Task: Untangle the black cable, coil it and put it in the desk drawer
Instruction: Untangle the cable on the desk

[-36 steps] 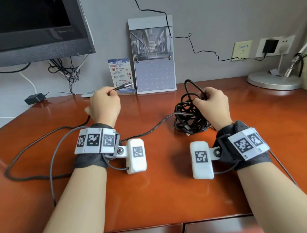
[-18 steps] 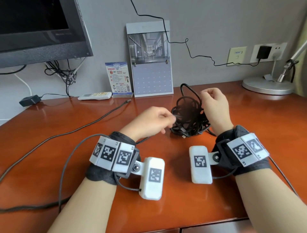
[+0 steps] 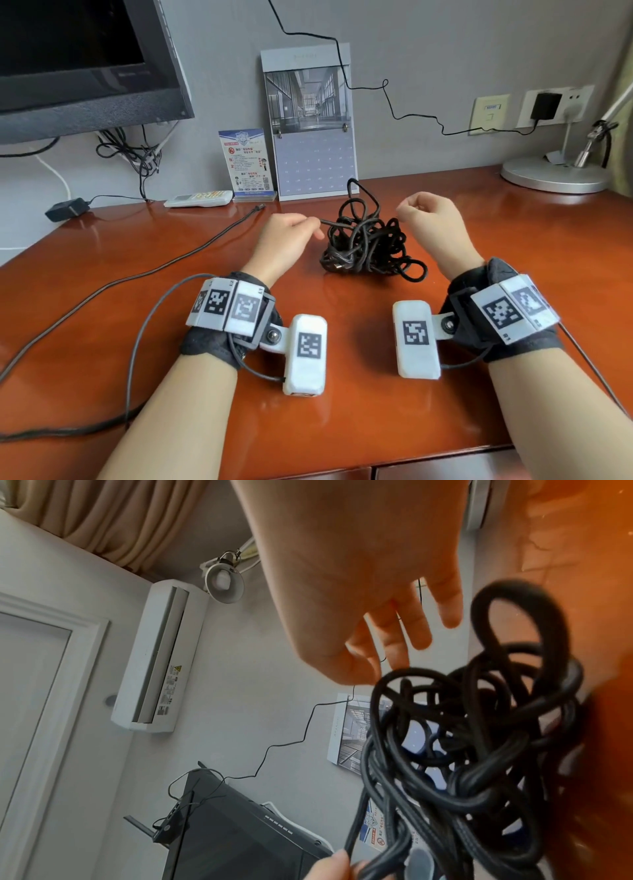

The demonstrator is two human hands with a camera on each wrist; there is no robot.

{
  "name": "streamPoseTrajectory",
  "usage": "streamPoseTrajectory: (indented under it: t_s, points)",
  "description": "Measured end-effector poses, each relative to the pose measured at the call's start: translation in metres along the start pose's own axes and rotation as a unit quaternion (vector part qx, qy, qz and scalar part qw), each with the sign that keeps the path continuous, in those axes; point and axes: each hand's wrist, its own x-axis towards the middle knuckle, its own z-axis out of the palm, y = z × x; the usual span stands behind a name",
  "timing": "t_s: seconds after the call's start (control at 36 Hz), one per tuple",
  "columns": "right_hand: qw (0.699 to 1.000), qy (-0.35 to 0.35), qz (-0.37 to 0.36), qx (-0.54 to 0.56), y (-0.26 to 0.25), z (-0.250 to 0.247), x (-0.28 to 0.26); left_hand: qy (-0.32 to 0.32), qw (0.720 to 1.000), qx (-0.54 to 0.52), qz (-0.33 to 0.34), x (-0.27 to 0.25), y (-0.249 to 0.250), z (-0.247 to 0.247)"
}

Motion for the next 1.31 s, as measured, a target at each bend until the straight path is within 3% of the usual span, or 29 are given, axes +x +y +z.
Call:
streamPoseTrajectory:
  t_s: [0.22, 0.44, 0.67, 0.83, 1.19, 1.31]
  points:
    - [0.989, -0.138, 0.012, -0.039, 0.003, 0.011, -0.004, 0.076, 0.997, 0.023, 0.000, 0.011, -0.019, -0.002]
    - [0.991, -0.102, -0.065, -0.065, 0.006, 0.015, -0.005, 0.109, 0.990, 0.039, 0.080, 0.010, -0.017, 0.001]
    - [0.995, -0.053, -0.088, -0.014, -0.001, 0.021, -0.009, 0.012, 0.990, 0.138, 0.039, 0.003, -0.016, 0.007]
    - [0.993, -0.060, -0.103, -0.003, -0.002, 0.022, -0.009, 0.004, 0.993, 0.107, 0.040, 0.003, -0.015, 0.007]
    - [0.992, -0.056, -0.116, 0.010, -0.006, 0.022, -0.012, 0.066, 0.989, 0.089, 0.097, 0.007, -0.015, 0.005]
    - [0.992, -0.048, -0.116, 0.008, -0.005, 0.022, -0.011, 0.027, 0.994, 0.079, 0.076, 0.008, -0.017, 0.007]
